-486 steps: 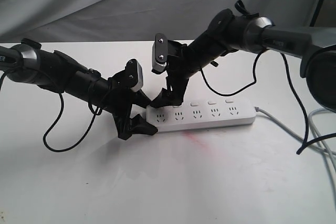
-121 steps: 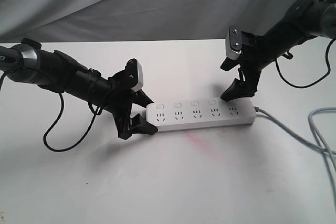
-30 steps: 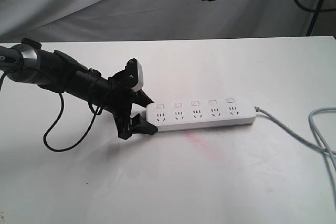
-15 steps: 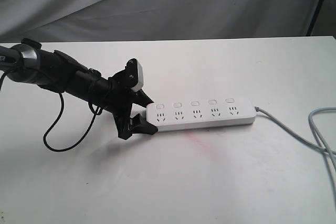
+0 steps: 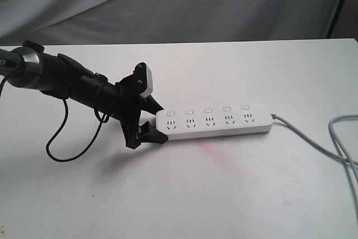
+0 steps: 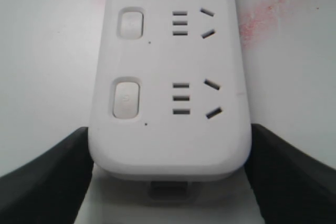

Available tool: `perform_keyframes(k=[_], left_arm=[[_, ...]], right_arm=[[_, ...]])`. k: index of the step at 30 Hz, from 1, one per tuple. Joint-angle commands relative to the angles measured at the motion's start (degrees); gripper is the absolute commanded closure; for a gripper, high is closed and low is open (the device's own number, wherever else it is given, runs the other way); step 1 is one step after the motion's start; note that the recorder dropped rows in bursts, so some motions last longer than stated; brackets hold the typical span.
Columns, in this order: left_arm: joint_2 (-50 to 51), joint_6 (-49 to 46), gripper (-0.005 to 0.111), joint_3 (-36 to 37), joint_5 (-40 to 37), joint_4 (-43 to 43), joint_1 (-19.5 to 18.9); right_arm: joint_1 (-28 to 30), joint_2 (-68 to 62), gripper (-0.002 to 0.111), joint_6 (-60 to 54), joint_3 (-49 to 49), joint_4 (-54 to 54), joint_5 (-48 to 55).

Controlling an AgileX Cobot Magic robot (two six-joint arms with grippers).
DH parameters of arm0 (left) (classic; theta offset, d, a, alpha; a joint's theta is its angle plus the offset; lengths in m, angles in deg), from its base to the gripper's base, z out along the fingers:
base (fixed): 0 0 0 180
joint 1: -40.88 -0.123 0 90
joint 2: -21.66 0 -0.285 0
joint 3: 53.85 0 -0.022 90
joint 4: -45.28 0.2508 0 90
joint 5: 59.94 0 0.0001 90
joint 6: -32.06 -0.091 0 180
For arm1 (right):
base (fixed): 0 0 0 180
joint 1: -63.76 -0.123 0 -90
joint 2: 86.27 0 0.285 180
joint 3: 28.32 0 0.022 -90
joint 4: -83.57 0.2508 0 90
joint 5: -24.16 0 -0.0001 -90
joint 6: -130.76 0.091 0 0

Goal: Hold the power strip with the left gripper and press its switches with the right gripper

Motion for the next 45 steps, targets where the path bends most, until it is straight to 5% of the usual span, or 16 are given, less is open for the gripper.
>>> perform_keyframes(k=[1,5,8,17,29,45], left_arm=[[0.32,-0.60,0.107,-0.22,3.04,1.33,0.04],[0.32,-0.60,0.107,-0.22,3.04,1.33,0.04],[0.32,-0.60,0.107,-0.22,3.04,1.33,0.04],[0.32,-0.60,0.107,-0.22,3.04,1.33,0.04],[0.32,-0.60,0.107,-0.22,3.04,1.33,0.04],[0.32,-0.60,0.107,-0.22,3.04,1.33,0.04]], right_arm=[[-0.12,2.97,0.108,5.80,0.12,-8.75,-5.85],[-0.12,6.30,0.108,14.38,1.85,-20.67,-9.22],[-0.12,13.18,0.108,27.53,12.37,-33.10,-20.32],[-0.12,35.25,0.108,29.22,45.13,-33.53,-43.49],[-0.12,54.54,0.108,33.77,58.17,-44.11,-45.16],[-0.12,68.38,0.108,42.50,80.66,-44.12,-51.81]])
